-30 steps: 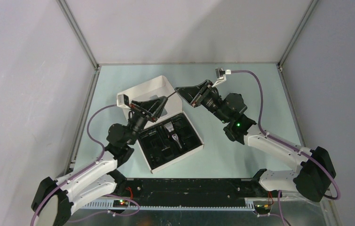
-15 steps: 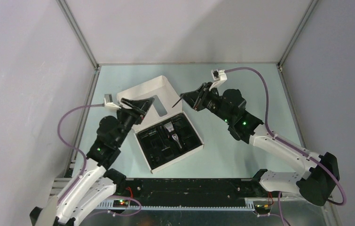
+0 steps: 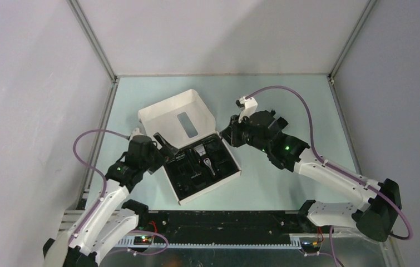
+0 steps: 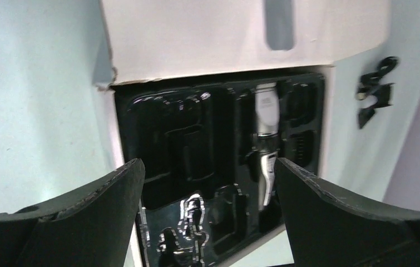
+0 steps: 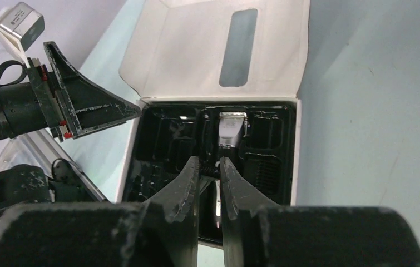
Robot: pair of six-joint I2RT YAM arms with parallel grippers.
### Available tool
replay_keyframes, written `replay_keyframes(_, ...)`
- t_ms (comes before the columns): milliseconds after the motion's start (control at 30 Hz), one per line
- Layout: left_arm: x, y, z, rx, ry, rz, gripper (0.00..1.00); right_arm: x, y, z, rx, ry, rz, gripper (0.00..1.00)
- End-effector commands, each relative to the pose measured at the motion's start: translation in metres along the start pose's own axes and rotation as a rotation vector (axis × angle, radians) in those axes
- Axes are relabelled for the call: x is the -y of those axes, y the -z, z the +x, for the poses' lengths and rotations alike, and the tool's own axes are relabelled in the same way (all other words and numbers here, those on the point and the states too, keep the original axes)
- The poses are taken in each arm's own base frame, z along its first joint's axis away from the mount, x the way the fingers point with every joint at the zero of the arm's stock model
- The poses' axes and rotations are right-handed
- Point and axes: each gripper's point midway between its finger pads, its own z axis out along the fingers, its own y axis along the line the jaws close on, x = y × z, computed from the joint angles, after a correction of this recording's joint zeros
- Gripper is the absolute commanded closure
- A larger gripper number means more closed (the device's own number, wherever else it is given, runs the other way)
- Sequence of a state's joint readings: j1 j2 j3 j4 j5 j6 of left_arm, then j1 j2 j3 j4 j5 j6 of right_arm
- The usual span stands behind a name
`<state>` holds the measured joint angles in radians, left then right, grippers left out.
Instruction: Sort the hair-cutting tools
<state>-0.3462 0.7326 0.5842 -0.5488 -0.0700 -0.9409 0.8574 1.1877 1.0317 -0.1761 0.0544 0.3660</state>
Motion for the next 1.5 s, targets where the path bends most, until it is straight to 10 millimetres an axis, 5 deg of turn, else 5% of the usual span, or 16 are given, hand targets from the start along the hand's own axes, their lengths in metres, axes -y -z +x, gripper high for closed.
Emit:
replay_keyframes(0, -0.017, -0.007, 0.014, -0.069, -0.025, -0.063, 0.06, 0.001, 0.002, -0.010, 0.009, 0.043, 0.026, 1.00)
replay_keyframes(367, -0.049, -0.013, 0.015, -0.111, -0.091, -0.245, 0.00, 0.007, 0.008, -0.009, 0.009, 0.071, 0.050, 1.00)
replay_keyframes(533, -0.049, -0.018, 0.025, -0.168, -0.101, -0.246, 0.00, 0.010, 0.007, -0.006, 0.011, 0.063, 0.045, 1.00)
replay_keyframes(867, -0.035, 0.010, -0.002, -0.071, -0.093, -0.236, 0.00, 0.014, 0.010, -0.005, 0.013, 0.060, 0.047, 1.00)
replay_keyframes(1167, -0.047, -0.014, 0.038, -0.234, -0.049, -0.224, 0.00, 0.014, 0.013, -0.005, 0.015, 0.055, 0.041, 1.00)
replay_keyframes(1467, -0.008, -0.040, 0.045, -0.332, -0.003, -0.075, 0.00, 0.024, 0.021, -0.007, 0.028, 0.050, 0.065, 1.00)
